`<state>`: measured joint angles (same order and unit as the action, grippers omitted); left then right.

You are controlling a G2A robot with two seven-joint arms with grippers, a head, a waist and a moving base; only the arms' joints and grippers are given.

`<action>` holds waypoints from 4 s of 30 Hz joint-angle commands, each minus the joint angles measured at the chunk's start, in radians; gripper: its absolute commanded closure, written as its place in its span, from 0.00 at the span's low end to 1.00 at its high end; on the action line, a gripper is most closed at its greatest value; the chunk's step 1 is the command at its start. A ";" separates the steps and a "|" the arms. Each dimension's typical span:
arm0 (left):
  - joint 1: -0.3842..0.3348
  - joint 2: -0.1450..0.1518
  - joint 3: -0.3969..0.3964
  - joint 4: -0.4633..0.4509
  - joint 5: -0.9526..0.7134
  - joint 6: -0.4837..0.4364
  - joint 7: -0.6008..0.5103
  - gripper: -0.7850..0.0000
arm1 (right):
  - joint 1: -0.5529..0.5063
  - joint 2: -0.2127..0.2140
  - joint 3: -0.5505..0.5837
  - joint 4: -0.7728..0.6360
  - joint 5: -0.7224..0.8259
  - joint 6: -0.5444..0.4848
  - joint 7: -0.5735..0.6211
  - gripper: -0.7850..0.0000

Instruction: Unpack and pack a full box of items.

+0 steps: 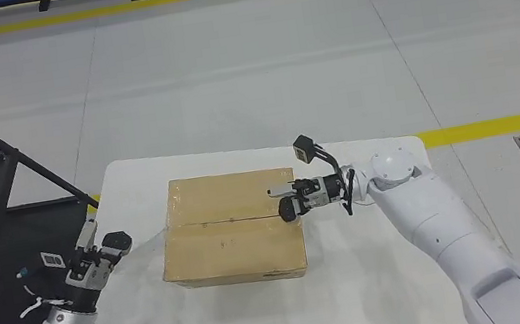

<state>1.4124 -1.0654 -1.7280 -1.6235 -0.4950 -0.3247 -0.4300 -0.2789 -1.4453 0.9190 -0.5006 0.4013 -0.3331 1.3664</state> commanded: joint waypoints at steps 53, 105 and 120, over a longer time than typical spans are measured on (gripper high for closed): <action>-0.245 -0.093 0.184 0.433 -0.137 -0.123 0.215 0.00 | 0.000 0.000 0.000 0.000 0.000 0.000 0.000 0.00; -0.113 -0.115 0.145 -0.089 0.290 -0.065 0.375 0.00 | -0.242 0.112 0.152 -0.424 -0.088 0.121 -0.094 0.00; -0.148 -0.133 0.247 -0.070 0.395 -0.057 0.382 0.00 | -0.303 0.146 0.213 -0.510 -0.085 0.124 -0.096 0.00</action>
<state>1.2658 -1.1977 -1.4869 -1.6952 -0.1066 -0.3834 -0.0491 -0.5795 -1.3005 1.1298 -1.0081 0.3153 -0.2101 1.2699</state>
